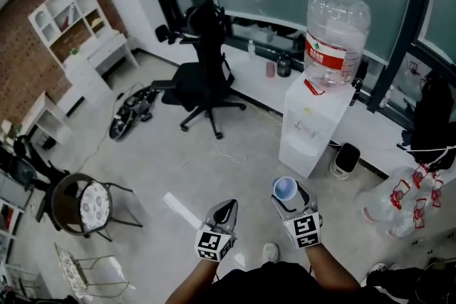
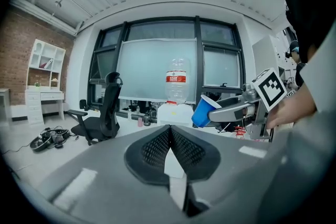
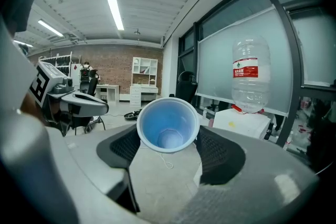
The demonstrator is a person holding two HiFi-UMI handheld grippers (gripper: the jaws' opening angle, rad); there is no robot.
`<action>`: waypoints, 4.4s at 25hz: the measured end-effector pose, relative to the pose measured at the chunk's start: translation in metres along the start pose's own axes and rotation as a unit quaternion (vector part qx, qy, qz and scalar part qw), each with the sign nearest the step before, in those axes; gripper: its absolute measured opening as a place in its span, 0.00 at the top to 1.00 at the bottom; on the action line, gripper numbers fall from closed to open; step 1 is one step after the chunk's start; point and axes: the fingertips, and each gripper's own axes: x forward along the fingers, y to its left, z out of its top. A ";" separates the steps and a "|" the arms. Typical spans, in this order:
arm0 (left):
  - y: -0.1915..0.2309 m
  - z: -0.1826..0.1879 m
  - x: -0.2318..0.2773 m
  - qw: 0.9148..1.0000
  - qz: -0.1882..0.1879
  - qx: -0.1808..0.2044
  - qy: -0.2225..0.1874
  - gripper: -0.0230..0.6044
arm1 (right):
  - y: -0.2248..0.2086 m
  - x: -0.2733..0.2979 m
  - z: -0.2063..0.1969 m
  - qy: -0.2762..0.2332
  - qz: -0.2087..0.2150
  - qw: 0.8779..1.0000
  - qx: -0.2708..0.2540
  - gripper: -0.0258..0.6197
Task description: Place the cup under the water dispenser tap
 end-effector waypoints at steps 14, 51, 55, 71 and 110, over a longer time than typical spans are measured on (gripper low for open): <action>0.027 0.014 0.081 1.000 -0.028 -0.004 0.007 0.94 | -0.061 0.057 -0.014 0.029 -0.036 0.999 0.017 0.44; 0.113 0.013 0.267 0.987 -0.153 0.040 0.028 0.94 | -0.168 0.200 -0.055 0.110 -0.156 0.979 0.071 0.44; 0.122 -0.009 0.293 0.989 -0.138 0.029 0.030 0.94 | -0.185 0.222 -0.086 0.129 -0.151 0.978 0.071 0.44; 0.128 -0.131 0.395 0.988 -0.135 0.051 0.060 0.94 | -0.256 0.318 -0.249 0.193 -0.154 0.967 0.061 0.44; 0.115 -0.167 0.385 0.991 -0.113 0.010 0.077 0.94 | -0.277 0.361 -0.311 0.242 -0.155 0.947 0.139 0.26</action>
